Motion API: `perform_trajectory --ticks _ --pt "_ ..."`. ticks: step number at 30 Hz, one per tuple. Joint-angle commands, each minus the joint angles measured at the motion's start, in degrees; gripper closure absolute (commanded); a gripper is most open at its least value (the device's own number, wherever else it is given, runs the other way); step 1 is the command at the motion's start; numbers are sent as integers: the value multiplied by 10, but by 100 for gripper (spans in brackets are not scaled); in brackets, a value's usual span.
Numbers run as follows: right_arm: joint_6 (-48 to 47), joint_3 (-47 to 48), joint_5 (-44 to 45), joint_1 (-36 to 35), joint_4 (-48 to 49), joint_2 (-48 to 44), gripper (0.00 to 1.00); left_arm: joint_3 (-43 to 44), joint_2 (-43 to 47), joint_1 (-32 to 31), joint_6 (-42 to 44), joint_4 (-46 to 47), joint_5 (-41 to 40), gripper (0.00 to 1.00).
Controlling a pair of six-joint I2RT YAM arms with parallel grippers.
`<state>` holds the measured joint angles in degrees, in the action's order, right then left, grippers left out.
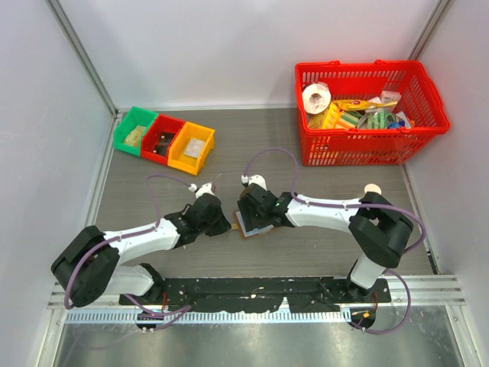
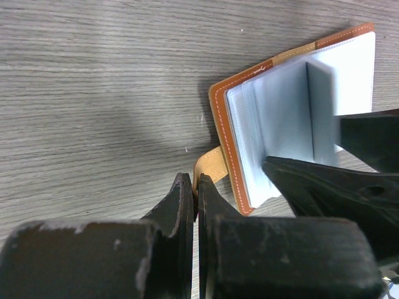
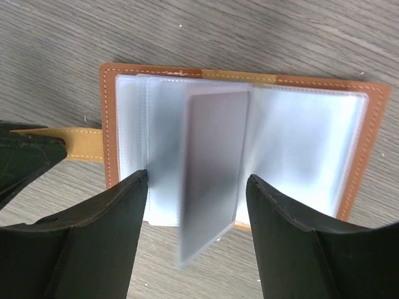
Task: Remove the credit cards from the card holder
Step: Remove the credit card from the card holder.
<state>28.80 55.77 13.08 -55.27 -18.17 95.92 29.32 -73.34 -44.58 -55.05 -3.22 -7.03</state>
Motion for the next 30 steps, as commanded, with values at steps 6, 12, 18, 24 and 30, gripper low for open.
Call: perform_trajectory --ticks 6,12,18,24,30 --pt "-25 -6 0 32 -22 -63 32 -14 8 -1 7 16 -17 100" --pt "-34 -28 -21 55 -8 -79 32 -15 5 -1 9 18 -17 100" --pt "-31 -31 -29 55 8 -68 30 -14 0 -1 10 23 -13 100" --pt "-30 -15 -8 45 0 -58 24 -12 -5 -1 11 25 -10 100" --pt "-31 22 54 11 -49 -44 18 -14 -11 -1 10 29 -7 100"
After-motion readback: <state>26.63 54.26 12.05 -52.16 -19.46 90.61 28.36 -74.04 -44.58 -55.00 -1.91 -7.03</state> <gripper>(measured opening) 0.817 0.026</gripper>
